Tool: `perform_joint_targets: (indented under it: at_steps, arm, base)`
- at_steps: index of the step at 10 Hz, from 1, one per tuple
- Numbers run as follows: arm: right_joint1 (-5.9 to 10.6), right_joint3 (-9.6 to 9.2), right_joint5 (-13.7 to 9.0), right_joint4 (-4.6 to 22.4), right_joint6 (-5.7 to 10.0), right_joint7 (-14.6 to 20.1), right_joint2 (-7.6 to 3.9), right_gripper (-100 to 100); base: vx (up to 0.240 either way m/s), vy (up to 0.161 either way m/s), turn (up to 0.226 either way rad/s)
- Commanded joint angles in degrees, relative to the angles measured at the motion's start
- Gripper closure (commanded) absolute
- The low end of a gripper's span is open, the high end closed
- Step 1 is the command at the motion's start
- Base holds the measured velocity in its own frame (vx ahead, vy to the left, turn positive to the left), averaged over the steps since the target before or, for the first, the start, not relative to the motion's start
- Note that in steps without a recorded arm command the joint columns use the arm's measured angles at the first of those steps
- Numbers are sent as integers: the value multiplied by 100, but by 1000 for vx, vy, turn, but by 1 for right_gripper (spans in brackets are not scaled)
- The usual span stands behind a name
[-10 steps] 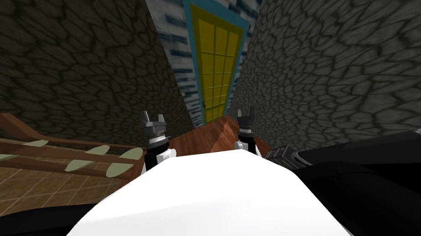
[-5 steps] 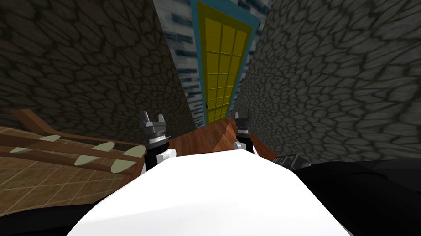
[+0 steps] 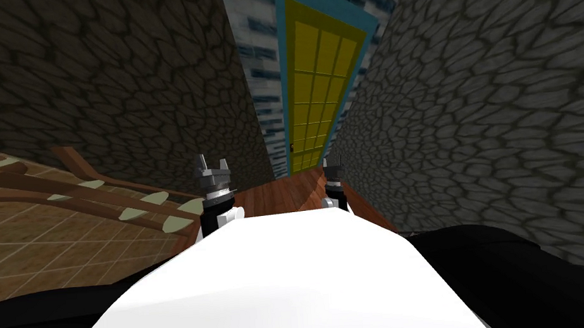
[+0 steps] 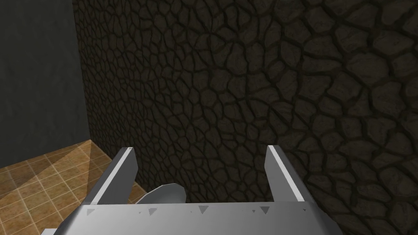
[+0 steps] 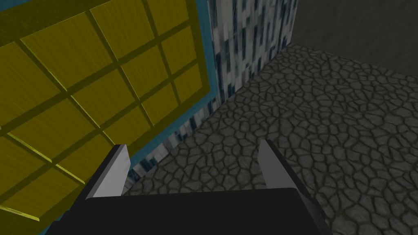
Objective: Pull the door open
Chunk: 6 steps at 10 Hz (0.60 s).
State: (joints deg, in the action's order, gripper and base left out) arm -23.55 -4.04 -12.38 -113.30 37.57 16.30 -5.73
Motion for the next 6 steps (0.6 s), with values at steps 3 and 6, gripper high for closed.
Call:
perform_joint_targets:
  at_steps: [3, 6]
  arm:
    - [131, -116, -360, 470, 134, 405, -118, -100]
    - [238, -223, -664, 873, 250, 739, -214, -100]
  base:
    - [92, -23, 151]
    - [92, -31, 166]
